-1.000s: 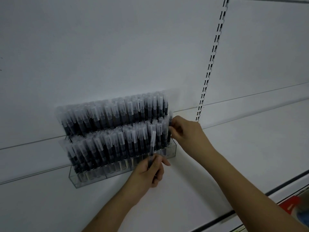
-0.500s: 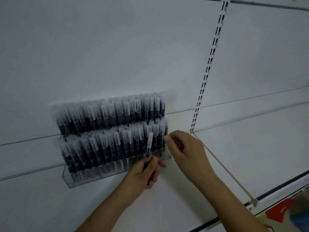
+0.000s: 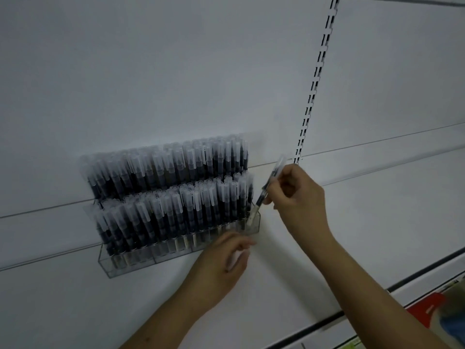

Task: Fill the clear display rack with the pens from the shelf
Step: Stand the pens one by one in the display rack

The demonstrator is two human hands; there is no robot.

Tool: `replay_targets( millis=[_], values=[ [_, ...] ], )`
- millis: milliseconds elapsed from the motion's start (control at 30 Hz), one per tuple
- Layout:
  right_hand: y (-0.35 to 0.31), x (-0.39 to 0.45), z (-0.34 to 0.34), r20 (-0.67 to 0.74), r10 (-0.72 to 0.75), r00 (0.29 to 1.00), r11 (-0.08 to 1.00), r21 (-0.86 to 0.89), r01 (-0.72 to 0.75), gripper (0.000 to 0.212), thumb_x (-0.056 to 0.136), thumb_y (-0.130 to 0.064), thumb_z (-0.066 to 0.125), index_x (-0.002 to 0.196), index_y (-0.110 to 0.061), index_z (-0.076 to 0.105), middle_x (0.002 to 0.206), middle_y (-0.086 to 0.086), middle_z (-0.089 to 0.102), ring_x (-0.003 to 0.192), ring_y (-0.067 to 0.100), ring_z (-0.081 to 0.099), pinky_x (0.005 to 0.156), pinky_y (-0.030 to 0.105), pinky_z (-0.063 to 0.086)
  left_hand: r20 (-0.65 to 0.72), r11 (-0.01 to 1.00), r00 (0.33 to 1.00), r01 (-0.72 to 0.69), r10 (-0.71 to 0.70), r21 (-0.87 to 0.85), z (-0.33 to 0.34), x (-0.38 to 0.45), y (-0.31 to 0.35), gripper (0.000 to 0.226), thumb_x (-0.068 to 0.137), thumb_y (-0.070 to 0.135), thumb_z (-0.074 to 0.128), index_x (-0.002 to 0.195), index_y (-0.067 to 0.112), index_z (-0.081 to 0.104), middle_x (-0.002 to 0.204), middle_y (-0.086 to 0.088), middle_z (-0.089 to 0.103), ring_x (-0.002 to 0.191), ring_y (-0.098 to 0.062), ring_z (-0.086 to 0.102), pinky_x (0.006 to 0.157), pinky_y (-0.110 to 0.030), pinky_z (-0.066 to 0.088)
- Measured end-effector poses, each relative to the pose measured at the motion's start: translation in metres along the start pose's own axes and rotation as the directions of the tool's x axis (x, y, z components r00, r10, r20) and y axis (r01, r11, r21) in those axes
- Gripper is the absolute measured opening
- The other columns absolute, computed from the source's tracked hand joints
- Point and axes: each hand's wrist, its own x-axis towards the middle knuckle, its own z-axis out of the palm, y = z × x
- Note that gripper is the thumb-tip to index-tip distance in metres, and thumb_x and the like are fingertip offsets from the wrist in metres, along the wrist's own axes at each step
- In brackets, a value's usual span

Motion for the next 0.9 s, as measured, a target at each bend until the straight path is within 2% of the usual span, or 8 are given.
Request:
replay_targets(
  millis=[67,133,167,400,467,567,700,900],
  values=[
    [0.005,0.006,-0.003,0.000,-0.022,1.000,0.998,-0.065,0.022,0.006,0.089,-0.017,0.061,0.085,-0.018,0.058,0.070,-0.003,0.069,0.068,0.013,0.070,0.067,0.037,0.058,0.144,0.946,0.983,-0.156,0.119,0.285,0.001,-0.003,-0.002,0.041,0.098,0.044,0.045,0.138,0.046,0.040,0.144,0.029,0.035,0.134,0.008,0.029,0.110,-0.015,0.027],
    [0.011,0.010,-0.003,0.030,-0.043,0.999,0.993,-0.112,0.046,0.006,0.088,-0.018,0.061,0.085,-0.019,0.057,0.074,-0.003,0.069,0.072,0.017,0.070,0.071,0.043,0.058,0.252,0.894,0.961,-0.211,0.115,0.395,0.004,-0.003,-0.005,0.052,0.098,0.052,0.036,0.148,0.046,0.023,0.158,0.026,0.011,0.144,0.007,0.004,0.118,-0.019,0.010],
    [0.013,0.011,-0.001,0.046,-0.053,0.998,0.989,-0.134,0.059,0.005,0.088,-0.018,0.061,0.085,-0.019,0.057,0.074,-0.003,0.068,0.073,0.017,0.070,0.071,0.043,0.057,0.275,0.883,0.956,-0.216,0.104,0.418,0.006,-0.003,-0.006,0.053,0.098,0.054,0.033,0.149,0.046,0.020,0.159,0.024,0.005,0.145,0.007,-0.003,0.120,-0.021,0.006],
    [0.020,0.019,0.006,0.208,-0.112,0.972,0.939,-0.298,0.172,0.009,0.092,-0.019,0.060,0.085,-0.016,0.056,0.070,-0.005,0.067,0.066,0.009,0.064,0.063,0.028,0.051,0.280,0.868,0.954,-0.223,0.103,0.443,0.008,-0.001,-0.014,0.054,0.098,0.058,0.030,0.150,0.045,0.019,0.160,0.022,0.004,0.145,0.006,-0.006,0.120,-0.023,0.002],
    [0.022,0.020,0.010,0.276,-0.104,0.955,0.914,-0.352,0.201,0.009,0.093,-0.022,0.060,0.088,-0.015,0.057,0.071,-0.004,0.066,0.065,0.010,0.063,0.063,0.033,0.053,0.281,0.868,0.953,-0.229,0.109,0.441,0.008,-0.001,-0.014,0.054,0.098,0.057,0.030,0.150,0.044,0.020,0.160,0.022,0.005,0.145,0.006,-0.005,0.120,-0.022,0.002],
    [0.022,0.022,0.013,0.306,-0.105,0.946,0.880,-0.414,0.232,0.011,0.092,-0.022,0.060,0.086,-0.014,0.056,0.070,-0.002,0.064,0.065,0.015,0.061,0.062,0.038,0.053,0.278,0.868,0.953,-0.235,0.119,0.437,0.008,-0.001,-0.012,0.054,0.099,0.056,0.031,0.150,0.042,0.022,0.160,0.021,0.005,0.145,0.006,-0.005,0.119,-0.019,-0.001],
    [0.018,0.026,0.013,0.347,-0.097,0.933,0.830,-0.490,0.268,0.012,0.090,-0.023,0.060,0.084,-0.014,0.054,0.070,-0.001,0.064,0.066,0.017,0.061,0.062,0.039,0.054,0.281,0.870,0.953,-0.235,0.117,0.434,0.008,-0.002,-0.012,0.054,0.099,0.056,0.031,0.150,0.042,0.021,0.160,0.022,0.005,0.144,0.007,-0.006,0.118,-0.018,-0.003],
    [0.016,0.025,0.014,0.335,-0.083,0.939,0.792,-0.549,0.266,0.015,0.090,-0.026,0.059,0.082,-0.013,0.057,0.069,0.002,0.064,0.065,0.019,0.060,0.060,0.037,0.053,0.265,0.860,0.956,-0.236,0.123,0.453,0.008,-0.002,-0.010,0.053,0.099,0.055,0.032,0.150,0.041,0.023,0.160,0.021,0.007,0.144,0.007,-0.005,0.115,-0.014,-0.005]
  ],
)
